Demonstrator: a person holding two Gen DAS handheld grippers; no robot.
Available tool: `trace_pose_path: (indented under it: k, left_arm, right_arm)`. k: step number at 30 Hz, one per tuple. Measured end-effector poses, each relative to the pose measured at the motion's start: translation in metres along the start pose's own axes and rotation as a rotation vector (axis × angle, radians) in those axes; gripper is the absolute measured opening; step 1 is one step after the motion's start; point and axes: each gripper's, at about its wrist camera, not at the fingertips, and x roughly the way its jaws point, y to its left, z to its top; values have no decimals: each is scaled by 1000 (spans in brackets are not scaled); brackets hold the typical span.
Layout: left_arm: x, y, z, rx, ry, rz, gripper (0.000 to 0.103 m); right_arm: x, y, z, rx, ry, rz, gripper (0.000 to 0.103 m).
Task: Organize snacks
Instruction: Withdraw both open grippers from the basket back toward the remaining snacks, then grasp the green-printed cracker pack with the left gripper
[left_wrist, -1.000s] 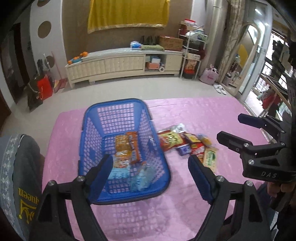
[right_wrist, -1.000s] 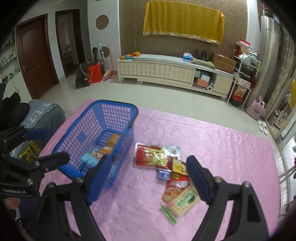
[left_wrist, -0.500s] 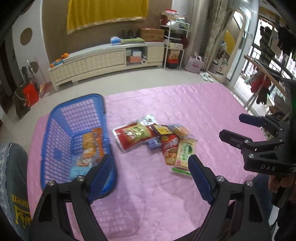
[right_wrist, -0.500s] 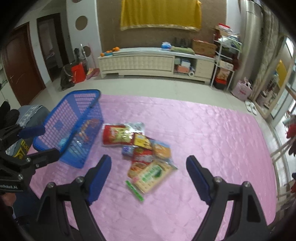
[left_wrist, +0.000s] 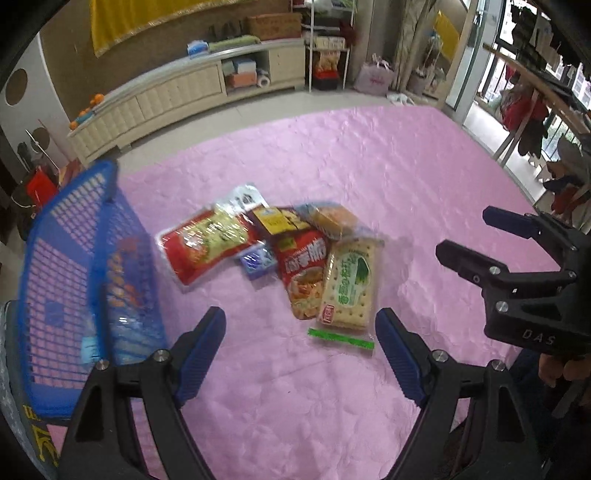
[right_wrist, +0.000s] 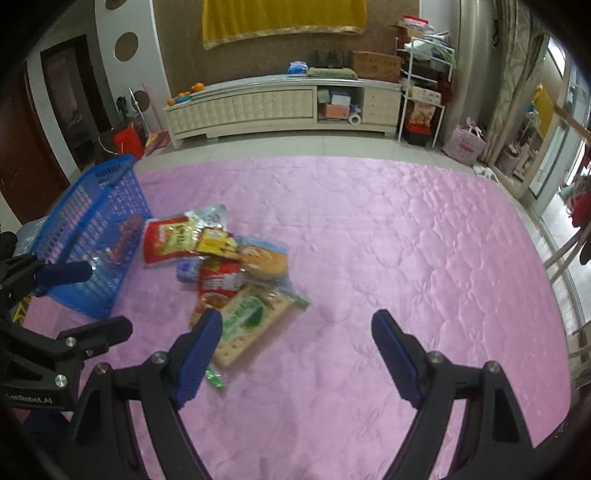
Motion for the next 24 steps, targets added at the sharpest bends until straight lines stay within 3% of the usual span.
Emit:
trace_pose_path:
  k: [6,14,18,24]
  left_arm:
    - [33,-17,3,39,28,-7,82]
    - [72,-46,11,119,78,-15,82]
    - [88,-55,14,127,115,-45,82]
    - [109,-55,24,110,154,-52,82]
  right_arm:
    - [23,-18,-16,-18,-5,-14,86]
    - [39,-44,-25,-16,46,-105,86]
    - [45,-48,-28,-15,84,-88,86]
    - [49,-54,-28,-18,92,-131,86]
